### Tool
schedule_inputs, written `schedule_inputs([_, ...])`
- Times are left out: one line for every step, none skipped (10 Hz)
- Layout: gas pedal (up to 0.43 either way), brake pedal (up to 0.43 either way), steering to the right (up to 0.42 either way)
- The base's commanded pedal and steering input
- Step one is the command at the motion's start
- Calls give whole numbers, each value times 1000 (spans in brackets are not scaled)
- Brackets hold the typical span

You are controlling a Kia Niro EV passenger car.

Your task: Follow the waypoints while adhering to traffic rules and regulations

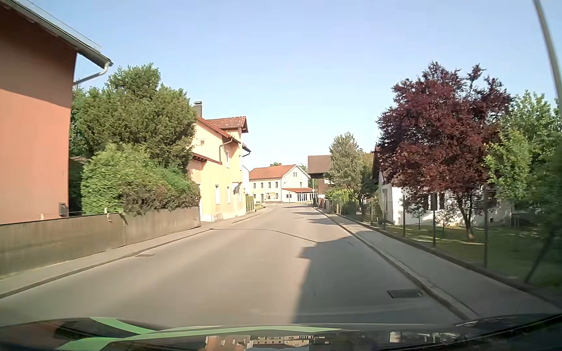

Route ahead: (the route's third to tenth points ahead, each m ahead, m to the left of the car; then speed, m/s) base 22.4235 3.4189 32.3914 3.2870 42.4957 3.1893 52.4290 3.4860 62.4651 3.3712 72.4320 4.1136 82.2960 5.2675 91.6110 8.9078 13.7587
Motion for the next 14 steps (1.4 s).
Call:
schedule_inputs([47, 0, 0])
schedule_inputs([47, 0, 0])
schedule_inputs([47, 0, 1])
schedule_inputs([28, 0, 0])
schedule_inputs([0, 0, 0])
schedule_inputs([0, 0, 0])
schedule_inputs([0, 0, 0])
schedule_inputs([0, 0, 0])
schedule_inputs([0, 0, 0])
schedule_inputs([0, 0, -4])
schedule_inputs([0, 0, -7])
schedule_inputs([0, 0, -8])
schedule_inputs([0, 0, -8])
schedule_inputs([0, 0, -8])
